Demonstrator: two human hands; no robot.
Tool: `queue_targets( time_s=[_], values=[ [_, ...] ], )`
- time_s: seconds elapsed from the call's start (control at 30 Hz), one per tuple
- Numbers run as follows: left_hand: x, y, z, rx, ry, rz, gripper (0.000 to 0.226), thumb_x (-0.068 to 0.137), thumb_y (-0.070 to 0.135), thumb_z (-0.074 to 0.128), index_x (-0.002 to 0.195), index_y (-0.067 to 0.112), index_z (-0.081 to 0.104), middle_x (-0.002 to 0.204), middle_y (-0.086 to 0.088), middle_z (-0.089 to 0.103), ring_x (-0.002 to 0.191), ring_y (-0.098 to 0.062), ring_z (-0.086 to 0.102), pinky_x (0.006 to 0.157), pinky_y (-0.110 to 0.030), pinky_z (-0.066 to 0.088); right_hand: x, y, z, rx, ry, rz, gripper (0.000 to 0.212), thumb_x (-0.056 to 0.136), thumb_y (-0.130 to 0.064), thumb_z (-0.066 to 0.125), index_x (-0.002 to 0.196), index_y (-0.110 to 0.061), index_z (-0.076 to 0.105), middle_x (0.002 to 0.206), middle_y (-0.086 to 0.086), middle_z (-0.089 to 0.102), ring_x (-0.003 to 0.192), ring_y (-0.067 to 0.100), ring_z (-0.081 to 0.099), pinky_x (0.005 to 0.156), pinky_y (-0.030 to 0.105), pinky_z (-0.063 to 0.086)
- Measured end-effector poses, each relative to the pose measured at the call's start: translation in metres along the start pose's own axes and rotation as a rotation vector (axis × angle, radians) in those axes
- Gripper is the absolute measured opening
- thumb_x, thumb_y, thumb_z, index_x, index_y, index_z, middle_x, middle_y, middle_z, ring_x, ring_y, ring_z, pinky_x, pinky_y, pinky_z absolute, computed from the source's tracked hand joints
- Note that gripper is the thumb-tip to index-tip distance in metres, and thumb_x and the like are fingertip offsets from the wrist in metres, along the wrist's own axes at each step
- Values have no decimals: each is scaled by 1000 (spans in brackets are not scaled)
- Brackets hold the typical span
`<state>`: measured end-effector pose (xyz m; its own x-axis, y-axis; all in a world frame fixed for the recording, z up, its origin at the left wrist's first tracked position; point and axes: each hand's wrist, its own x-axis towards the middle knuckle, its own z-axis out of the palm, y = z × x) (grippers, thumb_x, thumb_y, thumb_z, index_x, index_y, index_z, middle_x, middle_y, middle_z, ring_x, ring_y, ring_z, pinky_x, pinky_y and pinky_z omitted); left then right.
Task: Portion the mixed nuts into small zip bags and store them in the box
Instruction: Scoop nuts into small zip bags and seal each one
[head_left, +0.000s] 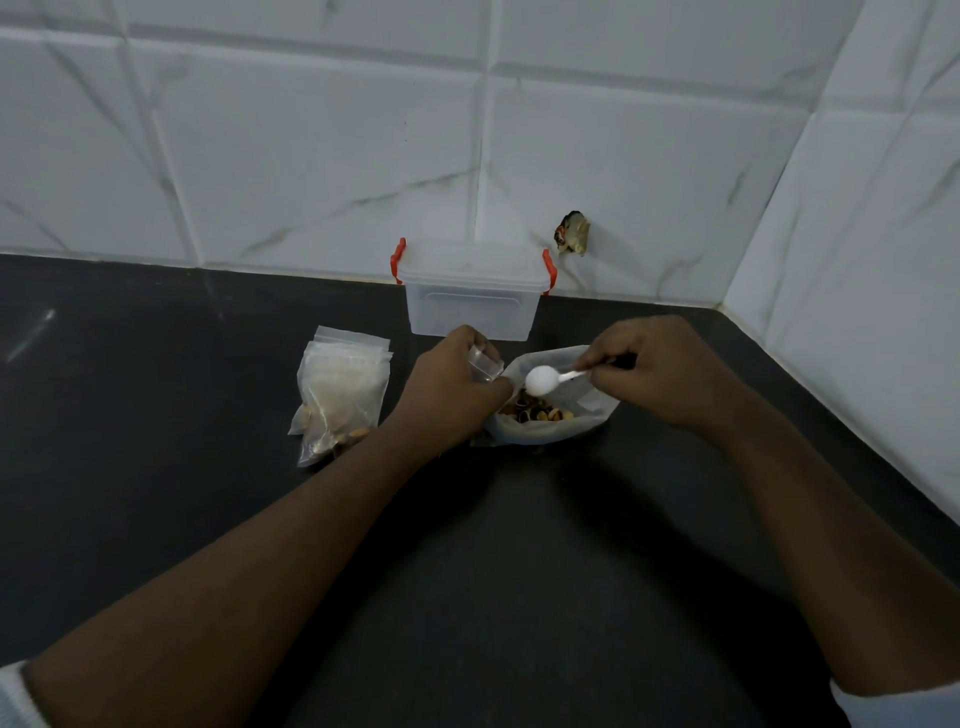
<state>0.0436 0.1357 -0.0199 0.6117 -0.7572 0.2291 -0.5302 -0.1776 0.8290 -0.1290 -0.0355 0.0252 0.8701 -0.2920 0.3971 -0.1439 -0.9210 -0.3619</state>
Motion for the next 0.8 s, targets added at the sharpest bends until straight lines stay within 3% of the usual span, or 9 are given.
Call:
queue_targets(
  time_s=[0.07,0.17,0.27,0.37,0.53,0.67,0.8],
  values=[
    [0,1,0,-5,-8,-2,37,88,28,77,119,23,57,104,15,55,88,-2,57,65,-13,45,2,0,9,-49,-93,12,28,89,-9,69,111,-23,80,98,-4,77,81,8,67,73,29,56],
    [0,2,0,-24,1,-5,35,89,26,76,118,24,56,108,13,56,90,-4,59,65,-13,46,5,-1,10,-114,-146,74,29,90,-10,65,113,-21,80,97,-4,75,74,4,64,64,16,45],
    [0,3,1,-13,0,-4,40,90,26,76,124,24,54,115,11,57,98,-9,60,66,-12,47,4,0,4,-94,-137,151,24,90,-11,64,104,-20,82,81,-15,70,63,-3,59,54,9,38],
    [0,4,1,0,-15,-3,44,90,26,75,128,24,52,116,12,54,103,-10,58,65,-11,45,2,-2,2,23,-99,193,23,90,-12,65,95,-24,83,64,-21,66,57,-4,56,53,12,38],
    [1,4,3,5,-19,-23,46,91,26,74,131,25,51,117,12,52,103,-8,55,63,-11,43,4,-1,7,152,-106,298,19,93,-12,63,88,-21,79,79,-4,74,59,-6,58,58,15,39],
    [1,5,3,-13,-27,-38,46,91,27,75,130,25,51,118,12,53,103,-9,56,65,-12,45,4,5,11,485,-66,522,18,97,-8,61,93,-9,78,79,9,76,54,5,55,46,17,39],
    [-1,7,2,-31,-39,-36,40,91,28,75,120,31,48,116,12,54,102,-11,58,63,-13,46,5,13,10,653,29,655,16,96,-7,60,96,-2,76,74,10,72,54,11,51,44,21,33]
  ],
)
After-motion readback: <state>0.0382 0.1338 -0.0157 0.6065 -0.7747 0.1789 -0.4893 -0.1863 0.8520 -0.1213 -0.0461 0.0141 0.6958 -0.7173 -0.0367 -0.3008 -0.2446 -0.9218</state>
